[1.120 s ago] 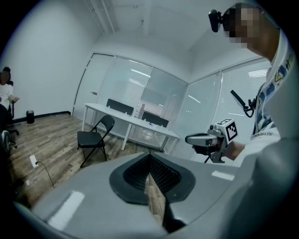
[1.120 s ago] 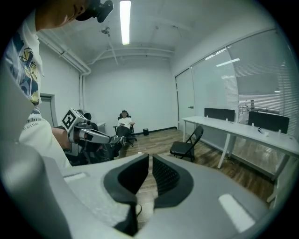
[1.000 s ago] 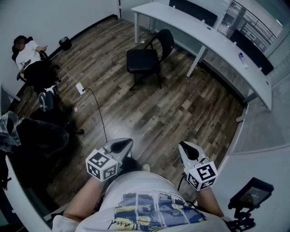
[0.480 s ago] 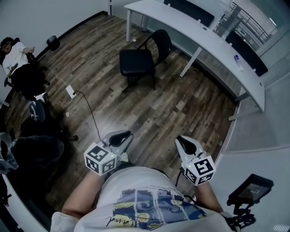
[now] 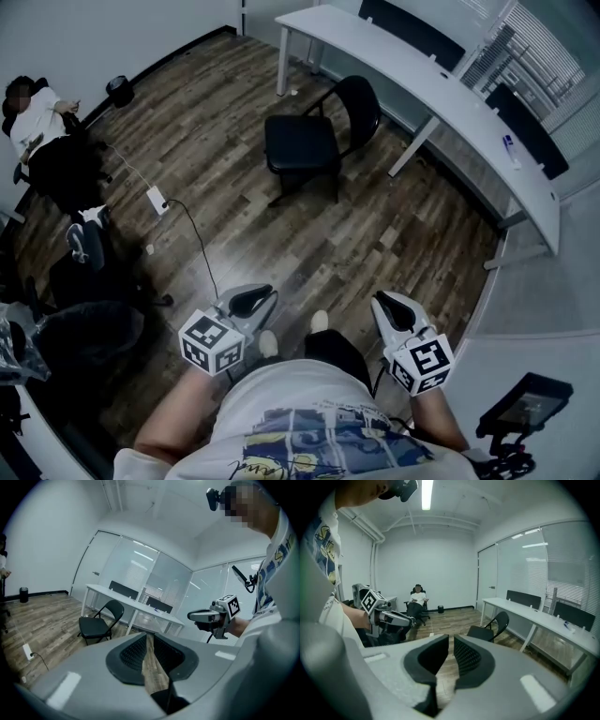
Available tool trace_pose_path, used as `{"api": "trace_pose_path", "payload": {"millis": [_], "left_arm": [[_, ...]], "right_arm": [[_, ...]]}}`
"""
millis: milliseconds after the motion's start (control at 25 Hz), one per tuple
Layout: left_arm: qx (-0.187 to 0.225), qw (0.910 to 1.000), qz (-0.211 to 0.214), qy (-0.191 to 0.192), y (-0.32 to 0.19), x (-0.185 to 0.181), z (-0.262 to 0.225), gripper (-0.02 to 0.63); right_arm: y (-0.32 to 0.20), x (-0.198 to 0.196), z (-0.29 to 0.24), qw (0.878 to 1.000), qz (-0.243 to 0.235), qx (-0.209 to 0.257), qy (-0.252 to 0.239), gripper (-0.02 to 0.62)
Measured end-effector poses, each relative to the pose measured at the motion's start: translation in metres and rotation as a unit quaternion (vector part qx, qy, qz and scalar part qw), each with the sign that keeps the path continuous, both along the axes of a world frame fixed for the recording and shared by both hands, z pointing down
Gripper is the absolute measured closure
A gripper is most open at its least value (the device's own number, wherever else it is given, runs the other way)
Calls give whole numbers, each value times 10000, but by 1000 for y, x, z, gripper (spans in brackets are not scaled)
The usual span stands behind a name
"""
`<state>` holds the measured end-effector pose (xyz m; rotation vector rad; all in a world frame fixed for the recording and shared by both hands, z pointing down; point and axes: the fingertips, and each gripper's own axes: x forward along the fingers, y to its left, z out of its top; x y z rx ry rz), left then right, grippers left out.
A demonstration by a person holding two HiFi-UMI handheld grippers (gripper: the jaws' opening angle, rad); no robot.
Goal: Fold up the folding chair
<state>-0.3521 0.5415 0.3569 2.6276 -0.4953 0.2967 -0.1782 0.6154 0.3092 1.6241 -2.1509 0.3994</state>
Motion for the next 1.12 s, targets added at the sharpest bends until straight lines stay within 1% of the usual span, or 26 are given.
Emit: {"api": "trace_pose_path", "payload": {"millis": [120, 280, 360, 560, 720, 880, 920, 1000, 1120], "left_arm": [[17, 10000, -49, -59, -27, 19, 4, 551], [-38, 9998, -171, -118, -58, 52, 5, 545], [-35, 9995, -269, -157, -73, 67, 4, 540], [59, 9989, -407, -205, -113, 120, -6, 531], [115, 9981, -507, -327, -135, 163, -8, 529], [57, 9967, -664, -457, -154, 204, -2, 529], [51, 9966, -661, -495, -157, 209, -1, 529], [-2, 9965, -600, -583, -156, 217, 3, 529], [-17, 9962, -570, -660, -162, 235, 7, 529]], "right_arm": [[-28, 23, 9, 9999, -77, -64, 67, 566], [-69, 54, 15, 9996, -270, -112, -43, 557], [-93, 69, 16, 9992, -383, -65, -85, 552], [-147, 123, 13, 9983, -552, 55, -151, 545], [-172, 168, 19, 9978, -614, 35, -255, 543], [-194, 221, 29, 9975, -634, 40, -307, 543], [-198, 228, 30, 9977, -603, 43, -302, 543], [-197, 238, 36, 9982, -523, -42, -283, 521], [-203, 256, 46, 9979, -481, -122, -424, 506]]}}
